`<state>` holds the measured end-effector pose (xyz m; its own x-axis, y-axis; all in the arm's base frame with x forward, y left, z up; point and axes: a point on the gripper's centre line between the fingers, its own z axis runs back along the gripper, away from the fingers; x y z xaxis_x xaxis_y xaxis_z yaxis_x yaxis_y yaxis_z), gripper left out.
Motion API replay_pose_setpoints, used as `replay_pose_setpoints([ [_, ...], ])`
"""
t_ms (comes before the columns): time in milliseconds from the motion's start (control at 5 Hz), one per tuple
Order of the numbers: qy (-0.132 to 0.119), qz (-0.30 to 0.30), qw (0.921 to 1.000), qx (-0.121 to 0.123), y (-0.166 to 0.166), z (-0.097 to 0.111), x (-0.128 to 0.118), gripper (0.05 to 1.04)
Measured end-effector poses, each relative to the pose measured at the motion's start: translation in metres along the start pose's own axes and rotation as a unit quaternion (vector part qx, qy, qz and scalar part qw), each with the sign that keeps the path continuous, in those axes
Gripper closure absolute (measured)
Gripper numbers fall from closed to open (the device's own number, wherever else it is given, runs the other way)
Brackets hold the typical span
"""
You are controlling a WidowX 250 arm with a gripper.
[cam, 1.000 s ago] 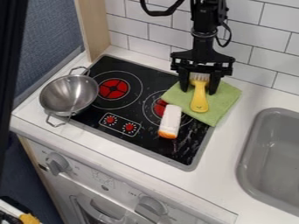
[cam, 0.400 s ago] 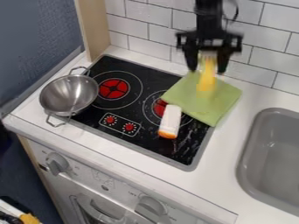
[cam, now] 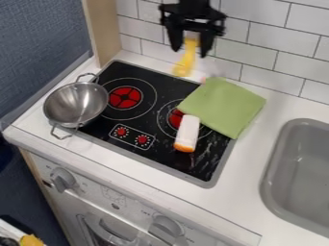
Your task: Take the yellow brush and moved it on the upper left side of the stove
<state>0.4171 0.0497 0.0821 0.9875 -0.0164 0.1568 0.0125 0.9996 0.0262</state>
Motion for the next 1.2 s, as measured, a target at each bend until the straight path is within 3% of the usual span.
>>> replay_pose_setpoints([
  [400,0.000,-0.002,0.9999,0.015,0.065,-0.015,0.000,0.339],
  [800,0.016,-0.007,0.9999,0.001,0.069,-0.034,-0.013,0.339],
  [1000,0.044,-0.008,0.9990,-0.004,0.069,-0.055,-0.020,0.339],
  [1200,0.046,-0.008,0.9989,-0.003,0.070,-0.058,-0.018,0.276],
])
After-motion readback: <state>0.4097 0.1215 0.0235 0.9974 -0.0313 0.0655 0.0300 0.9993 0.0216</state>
